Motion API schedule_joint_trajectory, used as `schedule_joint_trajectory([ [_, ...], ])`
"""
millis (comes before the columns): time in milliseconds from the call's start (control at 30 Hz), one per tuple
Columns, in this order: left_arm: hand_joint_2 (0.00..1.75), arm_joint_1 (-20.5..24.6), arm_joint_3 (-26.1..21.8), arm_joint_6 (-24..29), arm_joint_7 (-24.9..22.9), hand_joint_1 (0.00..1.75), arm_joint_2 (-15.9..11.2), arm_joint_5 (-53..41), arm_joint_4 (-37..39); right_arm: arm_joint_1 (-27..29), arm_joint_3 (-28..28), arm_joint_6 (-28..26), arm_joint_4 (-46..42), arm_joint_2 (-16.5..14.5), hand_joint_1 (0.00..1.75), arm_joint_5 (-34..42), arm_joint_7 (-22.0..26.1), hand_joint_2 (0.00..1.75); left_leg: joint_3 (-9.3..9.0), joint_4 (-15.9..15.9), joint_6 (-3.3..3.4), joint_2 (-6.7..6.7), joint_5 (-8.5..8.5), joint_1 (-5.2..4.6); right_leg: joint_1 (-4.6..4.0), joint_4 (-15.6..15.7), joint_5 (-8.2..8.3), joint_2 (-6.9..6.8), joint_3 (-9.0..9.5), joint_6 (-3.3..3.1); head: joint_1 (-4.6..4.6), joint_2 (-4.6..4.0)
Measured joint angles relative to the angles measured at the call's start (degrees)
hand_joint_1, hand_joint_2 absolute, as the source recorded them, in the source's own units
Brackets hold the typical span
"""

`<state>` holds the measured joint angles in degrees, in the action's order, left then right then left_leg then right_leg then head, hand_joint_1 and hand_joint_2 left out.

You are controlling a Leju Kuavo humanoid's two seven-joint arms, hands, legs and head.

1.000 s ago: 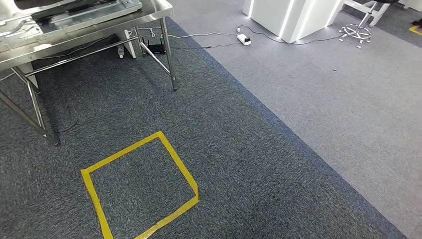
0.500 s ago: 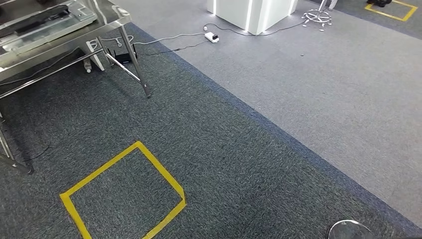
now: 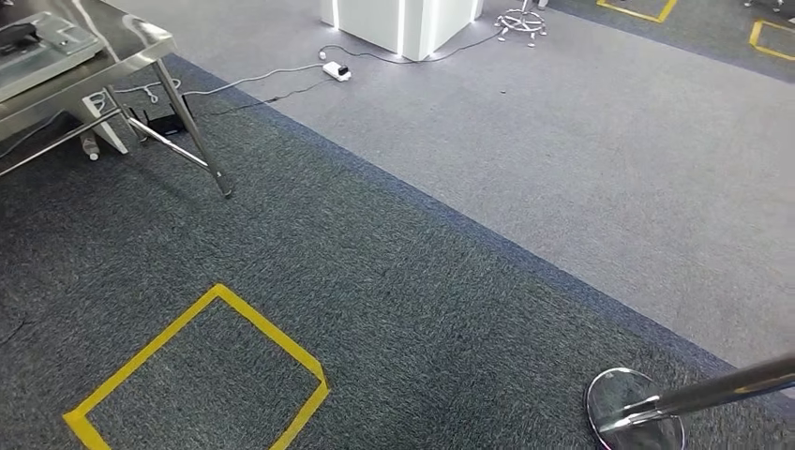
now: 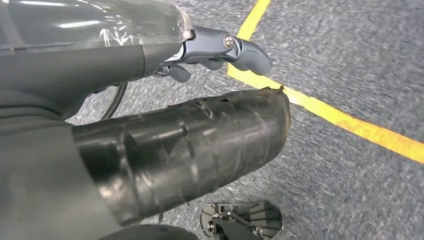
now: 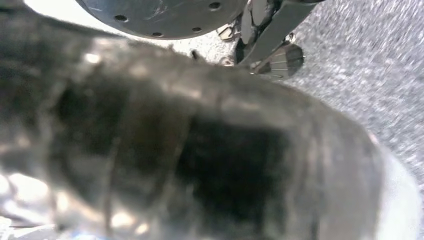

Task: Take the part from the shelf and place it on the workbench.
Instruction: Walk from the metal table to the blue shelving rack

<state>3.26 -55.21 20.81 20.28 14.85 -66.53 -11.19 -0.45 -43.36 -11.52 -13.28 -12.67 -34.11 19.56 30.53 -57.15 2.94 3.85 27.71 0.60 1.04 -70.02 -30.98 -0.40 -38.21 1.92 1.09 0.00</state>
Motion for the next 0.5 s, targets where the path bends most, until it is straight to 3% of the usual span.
schedule_joint_trajectory([
  [67,0.0,0.0,0.0,0.0,0.0,0.0,0.0,0.0,0.0,-0.1,0.0,0.0,0.0,0.0,0.0,-0.1,0.0,0.0,-0.3,0.0,-0.49,1.14,0.32,-0.15,-0.2,8.2,2.98,-2.36,4.46,-0.43,-0.01,0.0],
  [133,0.0,0.1,0.0,0.0,0.0,0.0,0.0,0.0,0.0,-0.2,0.0,0.1,0.0,0.0,0.0,-0.3,0.0,0.0,-0.57,-0.1,-1.2,2.07,0.69,-0.38,-0.59,11.7,3.66,-3.48,6.19,-1.03,-0.04,0.0],
  [200,0.0,0.3,0.0,0.0,0.0,0.0,0.0,0.0,0.0,-0.2,0.0,0.2,0.1,0.0,0.0,-0.5,0.0,0.0,-0.94,-0.1,-1.95,2.87,0.95,-0.39,-0.66,11.8,3.78,-2.28,6.1,-1.67,-0.07,0.0],
  [267,0.0,0.4,0.0,0.0,0.0,0.0,0.0,0.0,0.0,-0.2,0.0,0.2,0.1,0.0,0.0,-0.6,0.0,0.0,-0.69,-1.4,-2.63,1.18,2.2,-0.15,-0.44,12.1,4.13,-1.1,6.17,-2.43,-0.11,0.0],
  [333,0.0,0.3,0.0,0.0,0.0,0.0,0.0,0.0,0.0,-0.3,0.0,0.3,0.1,-0.1,0.0,-0.6,0.0,0.0,1.77,-7.1,-3.03,-2.03,5.7,0.06,-0.37,12.3,4.43,0.01,6.12,-3.0,-0.16,0.0],
  [400,0.0,0.1,-0.1,0.0,0.0,0.0,0.0,0.0,0.0,-0.3,0.0,0.3,0.1,-0.1,0.0,-0.7,0.0,0.0,5.48,-14.8,-3.06,-3.26,8.92,0.06,-0.58,12.3,4.49,1.39,6.0,-3.26,-0.17,0.0],
  [433,0.0,0.0,-0.1,0.0,0.0,0.0,0.0,0.0,0.0,-0.3,0.0,0.3,0.2,-0.1,0.0,-0.7,0.0,0.0,6.59,-16.8,-2.98,-3.36,9.03,0.05,-0.7,12.2,4.5,2.2,6.01,-3.3,-0.17,0.0],
  [467,0.0,-0.1,-0.1,0.0,0.0,0.0,0.0,0.0,0.0,-0.3,0.0,0.3,0.2,-0.1,0.0,-0.8,0.0,0.0,6.67,-16.5,-2.82,-3.43,7.92,0.05,-0.79,12.2,4.49,3.04,6.04,-3.31,-0.17,0.0],
  [500,0.0,-0.1,-0.1,0.0,0.0,0.0,0.0,0.0,0.0,-0.2,0.0,0.3,0.2,-0.1,0.0,-0.8,0.0,0.0,5.66,-13.8,-2.56,-3.76,5.79,0.03,-0.84,12.0,4.47,3.88,6.1,-3.31,-0.17,0.0],
])
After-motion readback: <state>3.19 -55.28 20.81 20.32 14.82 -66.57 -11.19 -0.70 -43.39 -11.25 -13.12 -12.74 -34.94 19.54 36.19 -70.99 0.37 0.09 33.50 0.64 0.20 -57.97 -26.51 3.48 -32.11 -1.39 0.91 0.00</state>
